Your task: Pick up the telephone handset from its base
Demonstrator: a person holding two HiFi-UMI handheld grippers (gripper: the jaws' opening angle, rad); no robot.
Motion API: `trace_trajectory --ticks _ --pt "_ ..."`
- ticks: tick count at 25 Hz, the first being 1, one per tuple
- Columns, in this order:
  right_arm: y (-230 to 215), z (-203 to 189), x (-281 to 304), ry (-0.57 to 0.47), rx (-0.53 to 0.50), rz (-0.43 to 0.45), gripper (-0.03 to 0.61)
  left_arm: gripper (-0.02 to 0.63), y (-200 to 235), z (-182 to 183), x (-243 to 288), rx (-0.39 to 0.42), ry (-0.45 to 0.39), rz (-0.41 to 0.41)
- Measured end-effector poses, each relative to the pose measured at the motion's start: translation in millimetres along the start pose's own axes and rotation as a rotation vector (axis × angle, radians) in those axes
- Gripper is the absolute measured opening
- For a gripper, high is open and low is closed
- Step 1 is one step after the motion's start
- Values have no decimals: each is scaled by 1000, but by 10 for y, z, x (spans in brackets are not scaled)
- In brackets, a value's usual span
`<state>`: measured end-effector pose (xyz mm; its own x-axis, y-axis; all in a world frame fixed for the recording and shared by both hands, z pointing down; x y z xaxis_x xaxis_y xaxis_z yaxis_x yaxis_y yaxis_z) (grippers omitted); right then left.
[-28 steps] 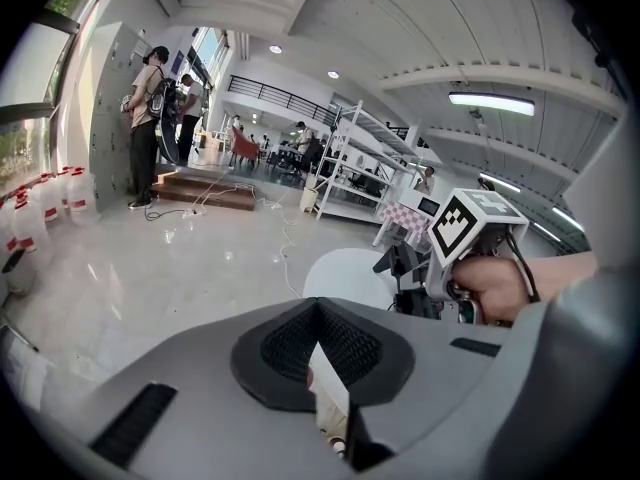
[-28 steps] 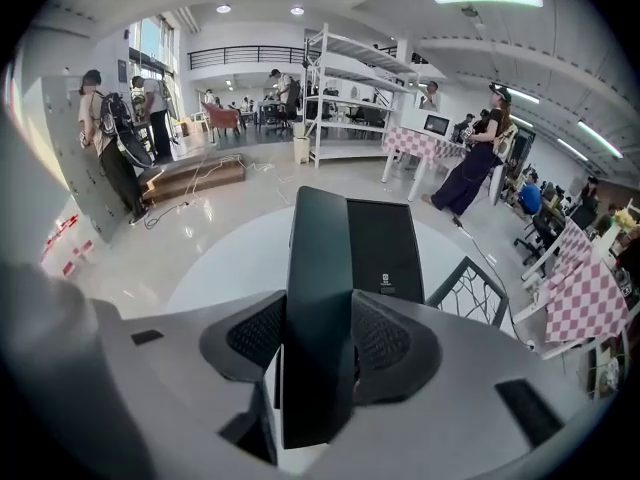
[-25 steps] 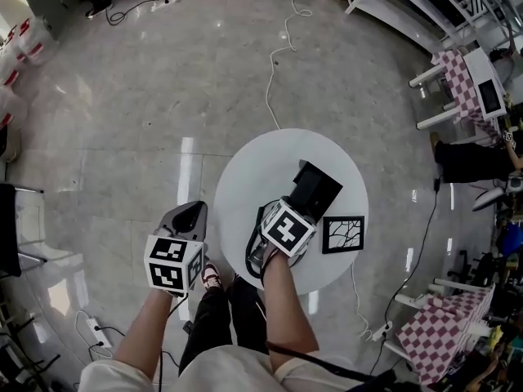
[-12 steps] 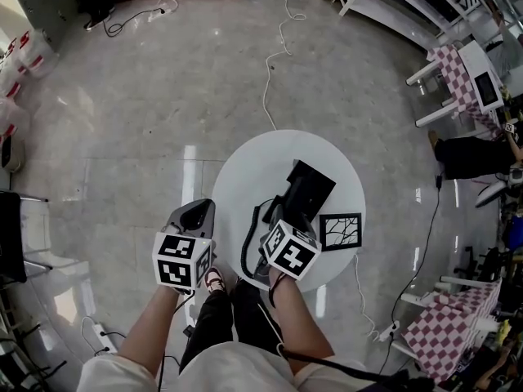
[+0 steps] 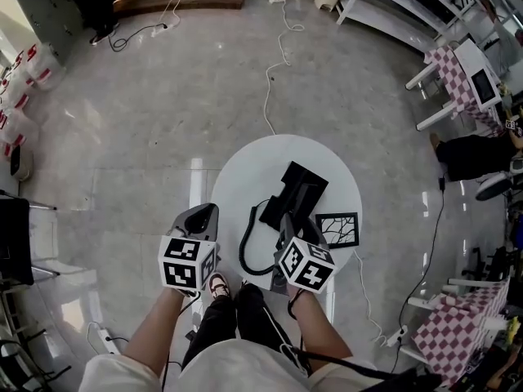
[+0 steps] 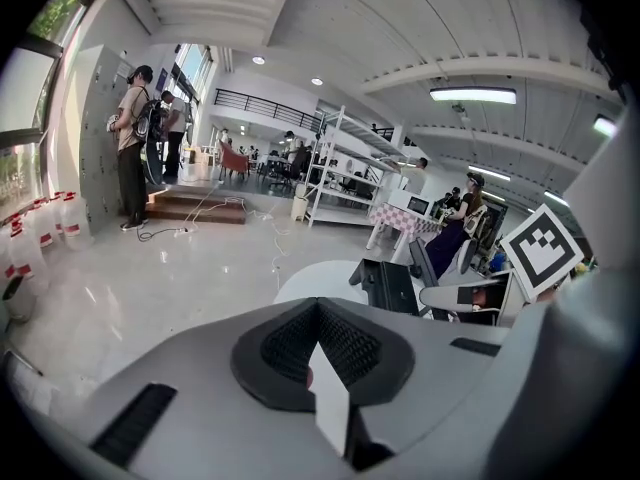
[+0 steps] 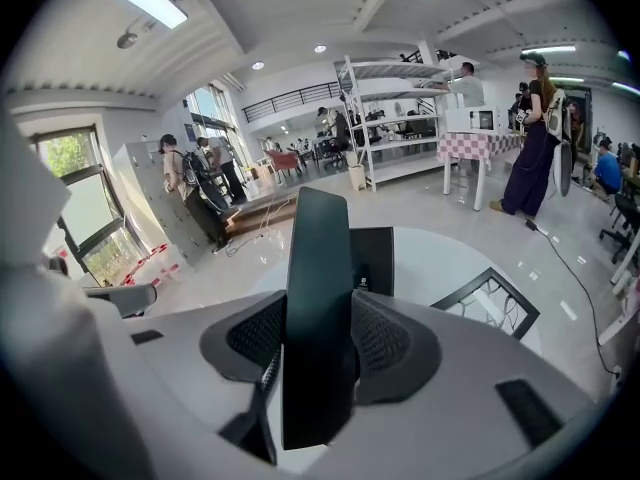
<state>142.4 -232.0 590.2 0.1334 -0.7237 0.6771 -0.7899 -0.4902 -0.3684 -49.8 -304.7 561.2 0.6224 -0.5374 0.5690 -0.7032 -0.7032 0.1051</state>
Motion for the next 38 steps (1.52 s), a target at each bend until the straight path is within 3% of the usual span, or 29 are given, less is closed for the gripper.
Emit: trace_trajectory --ticks 17,38 --pt "-169 572 -767 -176 -28 79 218 8 -633 610 -180 66 -97 -35" --pt "-6 1662 -1921 -560 13 141 218 8 -1020 1851 -684 189 -393 -103"
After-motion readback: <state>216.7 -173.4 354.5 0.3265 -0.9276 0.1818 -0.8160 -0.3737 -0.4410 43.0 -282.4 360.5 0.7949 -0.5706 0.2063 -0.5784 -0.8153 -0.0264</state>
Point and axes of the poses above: the fingertips, and each gripper's own axes: x forward along the fingers, y to its left, z out of its top, the point moved 1 cm from there along -x, backward along the fingers, and after that the axes turned 11 degrees about x, right-handed, at the moved point
